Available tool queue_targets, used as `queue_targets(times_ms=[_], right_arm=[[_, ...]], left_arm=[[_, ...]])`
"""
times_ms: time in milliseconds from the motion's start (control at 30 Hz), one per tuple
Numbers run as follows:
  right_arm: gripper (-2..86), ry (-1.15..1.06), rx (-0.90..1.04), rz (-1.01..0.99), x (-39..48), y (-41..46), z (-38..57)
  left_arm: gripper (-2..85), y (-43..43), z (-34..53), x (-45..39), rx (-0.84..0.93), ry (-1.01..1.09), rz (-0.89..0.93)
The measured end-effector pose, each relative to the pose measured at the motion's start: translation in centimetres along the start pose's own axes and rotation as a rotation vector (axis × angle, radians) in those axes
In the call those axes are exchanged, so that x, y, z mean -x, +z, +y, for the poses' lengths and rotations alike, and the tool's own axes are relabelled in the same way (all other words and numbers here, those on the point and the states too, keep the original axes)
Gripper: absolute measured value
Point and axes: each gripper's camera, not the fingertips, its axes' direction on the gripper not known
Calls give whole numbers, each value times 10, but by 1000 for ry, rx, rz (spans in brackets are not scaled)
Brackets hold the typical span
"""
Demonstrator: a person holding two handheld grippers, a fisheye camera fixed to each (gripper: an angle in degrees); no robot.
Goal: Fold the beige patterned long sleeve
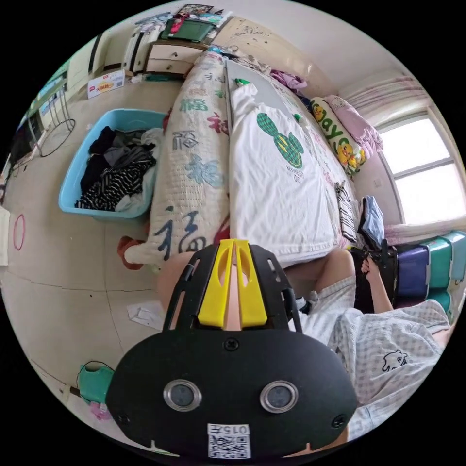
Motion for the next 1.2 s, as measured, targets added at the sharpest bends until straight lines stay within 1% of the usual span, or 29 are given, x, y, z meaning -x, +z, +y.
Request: queue_targets(times_ms=[67, 133, 200, 233, 267, 300, 333, 367, 400, 467, 500, 567, 633, 733, 833, 933, 1067, 1200], right_arm=[[6, -33, -53, -18, -4, -17, -43], [7, -79, -83, -33, 5, -24, -90], [10, -117, -121, -71, 19, -27, -146], [14, -141, -158, -121, 28, -28, -186], [19, -155, -193, -179, 34, -28, -230], [24, -159, -204, -206, 36, -27, -252], [32, -162, -227, -241, 38, -24, -297], [36, -154, -250, -244, 37, -21, -340], [38, -151, -259, -234, 37, -20, -360], [49, -73, -268, -212, 27, -13, -428], [51, -44, -265, -227, 22, -12, -441], [53, 54, -266, -344, 0, -10, -475], [52, 97, -246, -385, -14, -12, -495], [57, 158, -223, -325, -36, -24, -530], [65, 186, -234, -319, -58, -41, -571], [81, 173, -204, -253, -70, -47, -620], [106, 196, -249, -279, -78, -49, -674], [117, 165, -238, -265, -74, -46, -718]], left_arm=[[6, -16, -27, 14, -65, -21, -55], [19, -25, -72, 20, -133, -12, -63], [48, -17, -150, 17, -212, 27, -43], [54, -12, -172, 14, -226, 40, -35], [61, 3, -217, 8, -255, 72, 0], [64, 22, -262, 7, -277, 79, 50], [65, 32, -284, 7, -284, 73, 77], [67, 55, -326, 12, -290, 49, 127], [67, 78, -365, 21, -277, -7, 158], [67, 108, -408, 36, -260, -96, 194], [67, 124, -427, 44, -256, -132, 211], [66, 141, -446, 53, -247, -171, 226], [63, 155, -461, 62, -210, -189, 223], [61, 168, -483, 77, -154, -222, 147], [62, 172, -502, 93, -169, -260, 114], [70, 186, -531, 103, -167, -261, 89], [111, 229, -572, 109, -129, -240, 71], [125, 280, -602, 106, -86, -193, -32]])
